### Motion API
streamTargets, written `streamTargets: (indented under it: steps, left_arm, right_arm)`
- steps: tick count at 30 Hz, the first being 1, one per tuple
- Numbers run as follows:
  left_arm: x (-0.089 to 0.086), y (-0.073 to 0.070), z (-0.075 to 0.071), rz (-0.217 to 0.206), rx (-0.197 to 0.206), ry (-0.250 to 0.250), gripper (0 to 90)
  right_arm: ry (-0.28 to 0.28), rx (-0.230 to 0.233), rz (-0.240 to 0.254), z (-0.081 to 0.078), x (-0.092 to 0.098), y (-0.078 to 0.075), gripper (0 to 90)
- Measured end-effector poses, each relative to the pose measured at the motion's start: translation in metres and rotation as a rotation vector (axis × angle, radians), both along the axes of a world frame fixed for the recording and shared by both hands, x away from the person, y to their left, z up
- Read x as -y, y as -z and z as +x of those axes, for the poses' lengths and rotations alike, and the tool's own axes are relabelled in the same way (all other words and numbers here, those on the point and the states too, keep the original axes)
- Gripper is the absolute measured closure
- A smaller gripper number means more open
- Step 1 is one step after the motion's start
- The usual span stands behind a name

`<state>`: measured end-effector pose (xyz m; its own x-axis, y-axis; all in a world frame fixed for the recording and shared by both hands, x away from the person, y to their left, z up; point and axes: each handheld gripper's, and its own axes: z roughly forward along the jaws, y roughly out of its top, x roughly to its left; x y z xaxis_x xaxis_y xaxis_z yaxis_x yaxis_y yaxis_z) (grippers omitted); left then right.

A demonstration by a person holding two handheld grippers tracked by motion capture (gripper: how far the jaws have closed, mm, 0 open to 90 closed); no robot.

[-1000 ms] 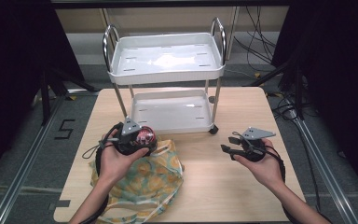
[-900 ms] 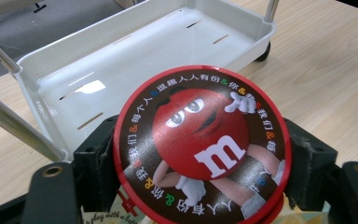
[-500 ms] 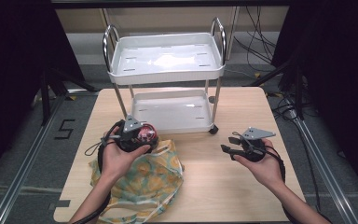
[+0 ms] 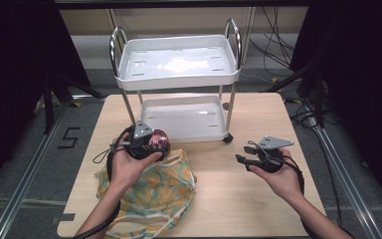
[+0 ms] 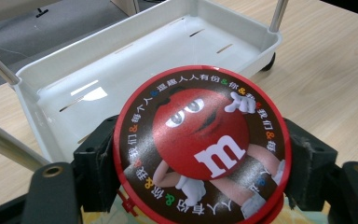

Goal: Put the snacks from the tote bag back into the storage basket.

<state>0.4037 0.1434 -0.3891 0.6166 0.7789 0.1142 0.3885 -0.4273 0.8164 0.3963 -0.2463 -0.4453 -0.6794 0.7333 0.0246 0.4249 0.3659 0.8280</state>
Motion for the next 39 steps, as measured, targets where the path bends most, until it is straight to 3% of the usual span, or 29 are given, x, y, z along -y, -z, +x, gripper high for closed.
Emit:
streamTargets:
  steps: [12, 13, 14, 16, 17, 20, 22, 23, 26, 27, 28, 29, 32, 38, 39]
  left_arm:
    - [0.003, -0.001, 0.007, 0.017, 0.005, 0.000, 25.5]
    - [0.004, 0.000, 0.007, -0.008, 0.010, -0.016, 25.6]
    - [0.002, -0.001, 0.008, 0.019, 0.005, 0.001, 25.6]
    - [0.002, 0.000, 0.009, 0.014, 0.001, -0.001, 25.6]
    - [0.003, 0.001, 0.009, -0.015, 0.007, -0.014, 25.5]
    - [0.001, 0.001, 0.010, 0.017, 0.009, -0.008, 25.6]
    - [0.002, 0.002, 0.011, -0.011, 0.011, -0.023, 25.6]
    - [0.000, 0.001, 0.012, 0.023, 0.006, -0.010, 25.5]
    - [0.000, 0.001, 0.013, 0.016, 0.009, -0.008, 25.6]
    - [0.002, 0.002, 0.013, -0.012, 0.014, -0.023, 25.6]
    - [0.001, 0.001, 0.013, 0.002, 0.009, -0.026, 25.6]
    - [0.002, 0.002, 0.014, -0.010, 0.013, -0.024, 25.6]
    - [0.000, 0.001, 0.016, 0.020, 0.005, -0.006, 25.5]
    - [0.001, 0.000, 0.017, 0.038, 0.005, -0.018, 25.5]
    - [0.003, 0.001, 0.017, 0.004, 0.007, -0.043, 25.5]
  right_arm:
    - [0.011, -0.003, 0.010, -0.001, -0.001, 0.001, 52.2]
    - [0.009, 0.003, 0.007, 0.000, 0.000, 0.001, 52.2]
    - [0.008, 0.003, 0.006, 0.000, 0.000, 0.001, 52.2]
    - [0.009, 0.001, 0.009, 0.000, 0.000, 0.001, 52.2]
    - [0.008, 0.001, 0.008, 0.000, 0.000, 0.001, 52.2]
    - [0.005, -0.008, 0.005, 0.000, 0.000, 0.000, 52.2]
    - [0.003, 0.007, 0.005, 0.000, -0.001, 0.001, 52.2]
    - [0.007, 0.001, 0.006, 0.000, 0.000, 0.001, 52.2]
    - [0.009, 0.005, 0.006, 0.000, 0.000, 0.001, 52.3]
    - [0.008, 0.006, 0.006, 0.000, 0.000, 0.001, 52.3]
    - [0.008, 0.005, 0.006, 0.000, 0.000, 0.001, 52.2]
    - [0.008, 0.002, 0.006, 0.000, 0.000, 0.001, 52.3]
    - [0.007, -0.003, 0.006, 0.000, -0.001, 0.001, 52.3]
    - [0.013, -0.008, 0.009, -0.001, -0.001, 0.001, 52.2]
    - [0.006, 0.003, 0.004, 0.000, -0.001, 0.001, 52.3]
